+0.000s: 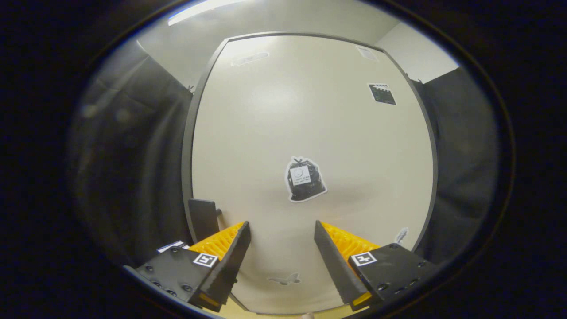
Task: Open the shoe cabinet door, grab the shoes and put them into the shoe cabinet, then close the shoe cabinet door.
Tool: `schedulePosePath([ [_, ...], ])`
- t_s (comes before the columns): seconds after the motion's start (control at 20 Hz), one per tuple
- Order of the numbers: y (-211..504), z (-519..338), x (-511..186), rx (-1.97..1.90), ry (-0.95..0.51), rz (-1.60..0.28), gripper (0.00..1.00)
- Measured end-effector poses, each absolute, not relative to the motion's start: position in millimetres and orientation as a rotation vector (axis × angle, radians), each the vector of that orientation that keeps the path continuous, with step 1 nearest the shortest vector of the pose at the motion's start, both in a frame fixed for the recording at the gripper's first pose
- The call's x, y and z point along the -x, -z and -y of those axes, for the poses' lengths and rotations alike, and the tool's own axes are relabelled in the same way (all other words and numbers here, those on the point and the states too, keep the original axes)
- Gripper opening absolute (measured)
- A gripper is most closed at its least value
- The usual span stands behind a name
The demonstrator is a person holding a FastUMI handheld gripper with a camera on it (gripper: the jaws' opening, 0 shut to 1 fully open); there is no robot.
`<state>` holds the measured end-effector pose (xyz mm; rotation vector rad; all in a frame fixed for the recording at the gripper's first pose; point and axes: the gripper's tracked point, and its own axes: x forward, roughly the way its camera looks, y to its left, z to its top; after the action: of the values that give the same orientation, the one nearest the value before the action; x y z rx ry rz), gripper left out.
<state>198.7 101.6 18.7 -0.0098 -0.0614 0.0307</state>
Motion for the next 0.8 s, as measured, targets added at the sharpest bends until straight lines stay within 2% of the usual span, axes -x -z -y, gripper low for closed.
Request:
schedulePosePath([
  [0.35, -22, -96, -183, 0.005, -0.026, 0.075, 0.93],
  [0.8, -25, -87, -120, 0.006, -0.078, 0.032, 0.93],
])
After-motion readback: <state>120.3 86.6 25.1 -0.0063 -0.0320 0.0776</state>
